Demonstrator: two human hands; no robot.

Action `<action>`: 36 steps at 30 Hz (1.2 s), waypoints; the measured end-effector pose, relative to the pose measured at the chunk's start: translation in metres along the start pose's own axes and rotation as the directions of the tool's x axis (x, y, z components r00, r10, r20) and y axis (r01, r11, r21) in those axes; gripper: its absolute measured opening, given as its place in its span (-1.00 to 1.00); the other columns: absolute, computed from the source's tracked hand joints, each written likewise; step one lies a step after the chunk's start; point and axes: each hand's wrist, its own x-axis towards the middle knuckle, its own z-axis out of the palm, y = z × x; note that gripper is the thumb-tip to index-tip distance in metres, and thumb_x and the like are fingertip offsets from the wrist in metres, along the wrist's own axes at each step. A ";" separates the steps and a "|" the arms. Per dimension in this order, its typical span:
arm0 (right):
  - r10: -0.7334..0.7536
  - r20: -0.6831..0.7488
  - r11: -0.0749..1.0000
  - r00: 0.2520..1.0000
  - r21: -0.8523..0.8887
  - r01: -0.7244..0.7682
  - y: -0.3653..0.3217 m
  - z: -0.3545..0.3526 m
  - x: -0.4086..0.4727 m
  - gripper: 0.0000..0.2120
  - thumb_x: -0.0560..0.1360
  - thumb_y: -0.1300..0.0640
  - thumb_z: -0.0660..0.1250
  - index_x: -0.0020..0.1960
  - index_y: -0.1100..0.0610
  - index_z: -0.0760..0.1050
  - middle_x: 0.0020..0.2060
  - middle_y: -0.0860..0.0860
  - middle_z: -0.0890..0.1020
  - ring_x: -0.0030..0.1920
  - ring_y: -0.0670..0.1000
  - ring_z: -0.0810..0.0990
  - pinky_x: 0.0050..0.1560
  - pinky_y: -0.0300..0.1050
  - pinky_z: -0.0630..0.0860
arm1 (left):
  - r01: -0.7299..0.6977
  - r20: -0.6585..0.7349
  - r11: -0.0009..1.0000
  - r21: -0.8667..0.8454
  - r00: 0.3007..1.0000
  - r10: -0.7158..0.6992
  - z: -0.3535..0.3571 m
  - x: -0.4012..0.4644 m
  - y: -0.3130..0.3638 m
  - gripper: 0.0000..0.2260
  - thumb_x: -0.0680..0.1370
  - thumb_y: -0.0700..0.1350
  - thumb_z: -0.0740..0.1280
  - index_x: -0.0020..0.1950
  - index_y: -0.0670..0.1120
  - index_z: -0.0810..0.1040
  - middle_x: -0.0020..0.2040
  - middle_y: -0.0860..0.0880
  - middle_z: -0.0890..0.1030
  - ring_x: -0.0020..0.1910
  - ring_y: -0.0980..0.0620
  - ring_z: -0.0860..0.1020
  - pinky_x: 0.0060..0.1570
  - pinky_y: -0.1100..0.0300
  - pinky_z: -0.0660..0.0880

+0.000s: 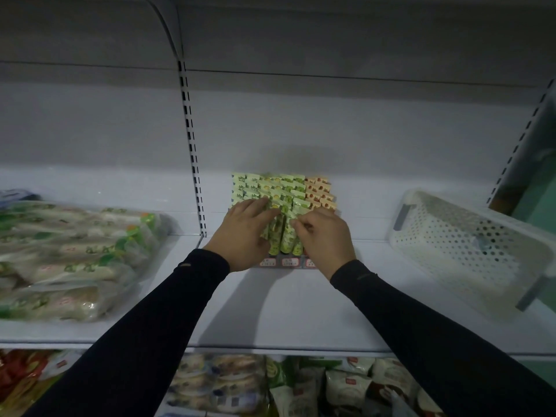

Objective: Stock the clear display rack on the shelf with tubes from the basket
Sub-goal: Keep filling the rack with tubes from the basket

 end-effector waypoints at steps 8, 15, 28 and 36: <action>-0.009 0.035 0.999 0.999 -0.041 0.010 -0.005 0.008 -0.004 -0.78 0.54 0.16 0.35 -0.23 0.24 0.61 -0.27 0.08 0.53 -0.30 0.08 0.52 -0.27 -0.08 0.47 | -0.015 -0.006 1.000 0.001 1.000 0.015 0.000 -0.001 0.000 -0.39 0.30 -0.13 0.26 0.38 -0.14 0.51 0.41 -0.27 0.43 0.37 -0.34 0.38 0.35 -0.23 0.30; 0.096 0.169 0.983 0.981 -0.171 -0.067 -0.015 0.002 0.027 -0.69 0.55 0.12 0.30 -0.34 0.20 0.53 -0.42 0.03 0.49 -0.35 0.02 0.45 -0.32 -0.16 0.29 | -0.011 -0.006 1.000 0.012 1.000 0.011 0.001 -0.001 -0.001 -0.39 0.30 -0.13 0.26 0.38 -0.14 0.50 0.42 -0.26 0.42 0.38 -0.33 0.37 0.37 -0.23 0.30; 0.169 0.191 0.949 0.967 -0.297 -0.107 -0.021 0.003 0.037 -0.75 0.54 0.05 0.30 -0.27 0.11 0.55 -0.35 0.02 0.58 -0.27 0.03 0.48 -0.29 -0.18 0.31 | -0.032 -0.023 0.999 0.013 0.999 0.032 0.005 0.000 -0.004 -0.40 0.28 -0.15 0.28 0.35 -0.16 0.53 0.39 -0.28 0.45 0.34 -0.35 0.42 0.33 -0.25 0.34; 0.191 0.231 0.942 0.954 -0.317 -0.111 -0.022 0.006 0.044 -0.77 0.53 0.09 0.30 -0.31 0.06 0.46 -0.31 0.00 0.55 -0.23 0.05 0.53 -0.28 -0.15 0.34 | -0.019 -0.007 1.000 0.014 1.000 0.019 0.005 0.000 -0.005 -0.39 0.30 -0.13 0.27 0.38 -0.15 0.50 0.42 -0.26 0.42 0.37 -0.34 0.38 0.36 -0.24 0.30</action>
